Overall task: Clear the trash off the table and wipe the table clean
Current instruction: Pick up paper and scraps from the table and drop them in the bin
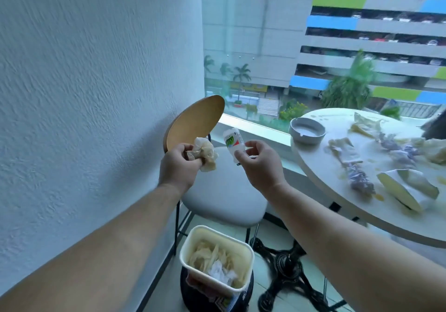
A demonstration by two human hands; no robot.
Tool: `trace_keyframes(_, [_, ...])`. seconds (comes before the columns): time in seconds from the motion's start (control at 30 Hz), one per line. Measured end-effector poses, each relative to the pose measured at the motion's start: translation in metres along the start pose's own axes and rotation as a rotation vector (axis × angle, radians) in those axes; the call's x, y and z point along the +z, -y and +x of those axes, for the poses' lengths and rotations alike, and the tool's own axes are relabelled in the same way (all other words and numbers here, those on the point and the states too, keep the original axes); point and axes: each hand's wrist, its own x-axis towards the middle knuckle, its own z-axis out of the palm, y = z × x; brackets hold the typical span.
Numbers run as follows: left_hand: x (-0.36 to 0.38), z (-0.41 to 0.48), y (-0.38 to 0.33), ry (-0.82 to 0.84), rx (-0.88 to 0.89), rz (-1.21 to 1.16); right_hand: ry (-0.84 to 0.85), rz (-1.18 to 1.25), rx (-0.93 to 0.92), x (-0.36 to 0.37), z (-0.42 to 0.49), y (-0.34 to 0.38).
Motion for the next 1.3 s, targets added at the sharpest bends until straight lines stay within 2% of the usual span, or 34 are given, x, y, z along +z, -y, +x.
trace_keyframes(0.33, [0.017,-0.071,0.109,0.004,-0.309,0.072,0.291,-0.039,0.206,0.057,-0.057,-0.096])
trace_keyframes(0.57, [0.056,-0.11,0.17,0.063,-0.487,0.227,0.412,-0.224,0.326,0.08,-0.102,-0.168])
trace_keyframes(0.77, [0.073,-0.133,0.202,0.069,-0.53,0.358,0.488,-0.33,0.415,0.088,-0.125,-0.203])
trace_keyframes(1.0, [0.074,-0.136,0.22,0.241,-0.568,0.401,0.544,-0.42,0.399,0.09,-0.126,-0.219])
trace_keyframes(1.3, [0.053,-0.129,0.208,0.121,-0.528,0.425,0.522,-0.394,0.382,0.092,-0.126,-0.205])
